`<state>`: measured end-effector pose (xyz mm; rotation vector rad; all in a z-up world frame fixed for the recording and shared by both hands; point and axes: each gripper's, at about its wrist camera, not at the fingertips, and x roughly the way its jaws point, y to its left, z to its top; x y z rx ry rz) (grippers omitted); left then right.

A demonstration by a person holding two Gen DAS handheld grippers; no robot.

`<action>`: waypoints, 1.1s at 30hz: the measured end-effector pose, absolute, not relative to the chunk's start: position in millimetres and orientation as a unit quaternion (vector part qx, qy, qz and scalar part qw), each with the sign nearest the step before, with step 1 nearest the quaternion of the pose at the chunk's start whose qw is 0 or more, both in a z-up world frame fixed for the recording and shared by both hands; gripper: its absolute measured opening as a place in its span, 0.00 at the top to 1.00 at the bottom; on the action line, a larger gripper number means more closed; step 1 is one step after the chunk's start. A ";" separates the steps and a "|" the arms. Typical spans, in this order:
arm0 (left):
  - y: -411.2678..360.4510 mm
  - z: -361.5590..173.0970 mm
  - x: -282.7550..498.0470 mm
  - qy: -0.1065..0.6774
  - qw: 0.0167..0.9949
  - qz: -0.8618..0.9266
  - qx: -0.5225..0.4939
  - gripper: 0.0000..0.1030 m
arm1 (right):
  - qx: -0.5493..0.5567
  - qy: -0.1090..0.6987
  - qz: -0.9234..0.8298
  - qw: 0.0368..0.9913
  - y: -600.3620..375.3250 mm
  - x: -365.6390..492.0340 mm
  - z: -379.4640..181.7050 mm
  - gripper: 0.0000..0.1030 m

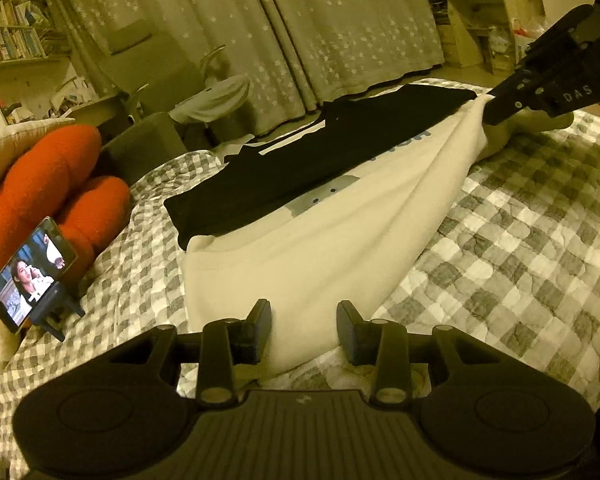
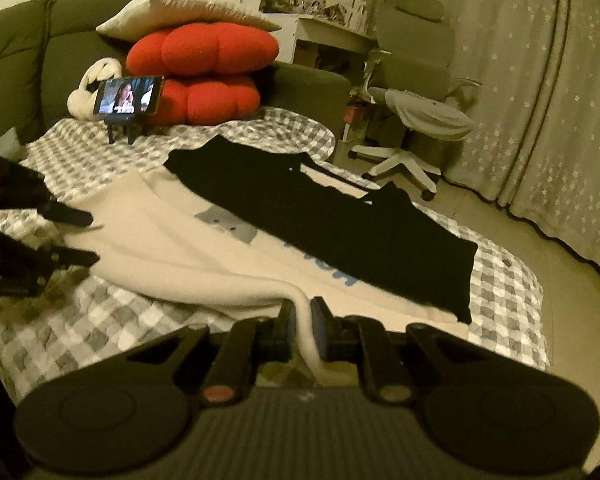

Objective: Fold clothes

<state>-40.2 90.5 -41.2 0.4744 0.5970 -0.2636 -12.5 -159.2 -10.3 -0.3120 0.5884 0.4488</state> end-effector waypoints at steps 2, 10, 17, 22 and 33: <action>88.8 -42.1 -40.2 0.288 0.919 -0.127 0.236 0.64 | -0.151 0.287 0.217 0.921 -159.2 -12.4 -10.6 0.89; 86.7 -38.1 -48.0 0.279 0.917 -0.160 0.234 0.58 | -0.148 0.289 0.210 0.922 -159.2 -11.9 -11.7 0.89; 82.8 -41.3 -44.0 0.279 0.911 -0.161 0.257 0.48 | -0.148 0.290 0.208 0.922 -158.4 -13.5 -13.2 0.89; 84.5 -45.2 -35.3 0.291 0.907 -0.144 0.269 0.48 | -0.145 0.292 0.208 0.922 -162.3 -14.8 -13.9 0.89; 113.2 -44.4 -25.1 0.317 0.904 -0.104 0.267 0.77 | -0.241 0.316 0.193 0.897 -174.2 -35.8 -38.9 0.69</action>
